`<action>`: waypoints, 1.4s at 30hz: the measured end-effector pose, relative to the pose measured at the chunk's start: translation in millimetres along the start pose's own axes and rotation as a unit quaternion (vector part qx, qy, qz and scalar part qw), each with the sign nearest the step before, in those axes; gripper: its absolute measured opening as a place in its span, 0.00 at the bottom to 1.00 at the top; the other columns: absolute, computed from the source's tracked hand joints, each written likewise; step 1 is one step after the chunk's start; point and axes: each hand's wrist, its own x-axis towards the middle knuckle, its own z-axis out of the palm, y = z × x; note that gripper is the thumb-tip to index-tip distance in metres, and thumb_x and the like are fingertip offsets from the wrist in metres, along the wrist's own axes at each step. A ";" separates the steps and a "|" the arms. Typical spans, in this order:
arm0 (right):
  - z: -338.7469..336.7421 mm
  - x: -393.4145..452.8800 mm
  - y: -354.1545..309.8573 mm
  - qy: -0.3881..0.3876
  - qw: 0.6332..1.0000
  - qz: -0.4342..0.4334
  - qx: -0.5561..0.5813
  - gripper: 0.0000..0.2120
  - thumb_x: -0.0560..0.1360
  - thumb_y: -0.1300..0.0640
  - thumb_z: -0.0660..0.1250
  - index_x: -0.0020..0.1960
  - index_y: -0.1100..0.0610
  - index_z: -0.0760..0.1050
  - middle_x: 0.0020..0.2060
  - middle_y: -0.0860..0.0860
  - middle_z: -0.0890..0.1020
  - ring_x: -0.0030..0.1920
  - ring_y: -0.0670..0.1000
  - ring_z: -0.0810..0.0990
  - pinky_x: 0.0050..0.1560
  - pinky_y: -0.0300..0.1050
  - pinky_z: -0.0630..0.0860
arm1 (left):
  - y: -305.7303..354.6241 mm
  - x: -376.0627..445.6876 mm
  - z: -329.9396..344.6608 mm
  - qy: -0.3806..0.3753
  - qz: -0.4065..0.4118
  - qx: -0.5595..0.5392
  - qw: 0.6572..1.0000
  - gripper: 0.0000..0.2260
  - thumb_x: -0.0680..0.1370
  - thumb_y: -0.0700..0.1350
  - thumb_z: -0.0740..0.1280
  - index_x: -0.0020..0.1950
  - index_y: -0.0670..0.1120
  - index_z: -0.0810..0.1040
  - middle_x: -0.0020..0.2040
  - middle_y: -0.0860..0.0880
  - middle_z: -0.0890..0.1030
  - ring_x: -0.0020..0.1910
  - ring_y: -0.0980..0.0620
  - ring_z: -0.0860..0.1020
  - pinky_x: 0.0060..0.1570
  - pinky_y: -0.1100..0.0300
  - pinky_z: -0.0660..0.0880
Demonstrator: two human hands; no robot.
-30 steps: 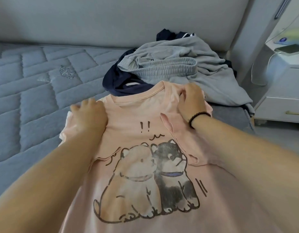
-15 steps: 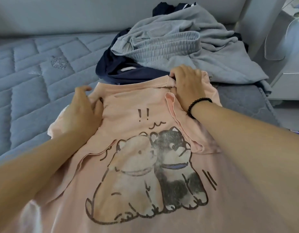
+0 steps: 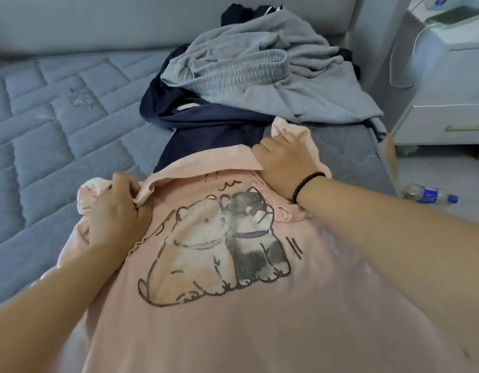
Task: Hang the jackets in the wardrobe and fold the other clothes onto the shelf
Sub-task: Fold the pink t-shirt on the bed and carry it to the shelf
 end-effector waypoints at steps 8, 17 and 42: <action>-82.5 -90.7 -18.1 -0.046 0.991 0.013 -0.126 0.04 0.64 0.62 0.73 0.38 0.57 0.81 0.32 0.52 0.82 0.41 0.57 0.83 0.47 0.47 0.78 | 40.0 -12.0 -50.4 -0.173 0.246 0.331 0.895 0.12 0.81 0.56 0.54 0.50 0.49 0.70 0.41 0.52 0.79 0.39 0.47 0.79 0.33 0.56 0.66; -139.0 -214.4 -64.9 -0.149 0.983 0.108 -0.028 0.06 0.64 0.68 0.69 0.40 0.61 0.77 0.44 0.57 0.78 0.46 0.59 0.75 0.42 0.51 0.68 | 26.6 -130.2 -149.7 -0.155 0.406 0.140 0.890 0.05 0.71 0.42 0.55 0.42 0.43 0.69 0.27 0.47 0.74 0.21 0.47 0.74 0.17 0.57 0.71; -237.1 -438.0 -166.4 -0.260 0.872 0.226 0.348 0.10 0.70 0.67 0.65 0.44 0.56 0.82 0.55 0.42 0.74 0.53 0.43 0.73 0.50 0.16 0.59 | 26.5 -384.9 -277.6 -0.290 0.352 0.216 0.863 0.16 0.51 0.45 0.83 0.30 0.51 0.78 0.26 0.53 0.74 0.23 0.53 0.72 0.24 0.66 0.68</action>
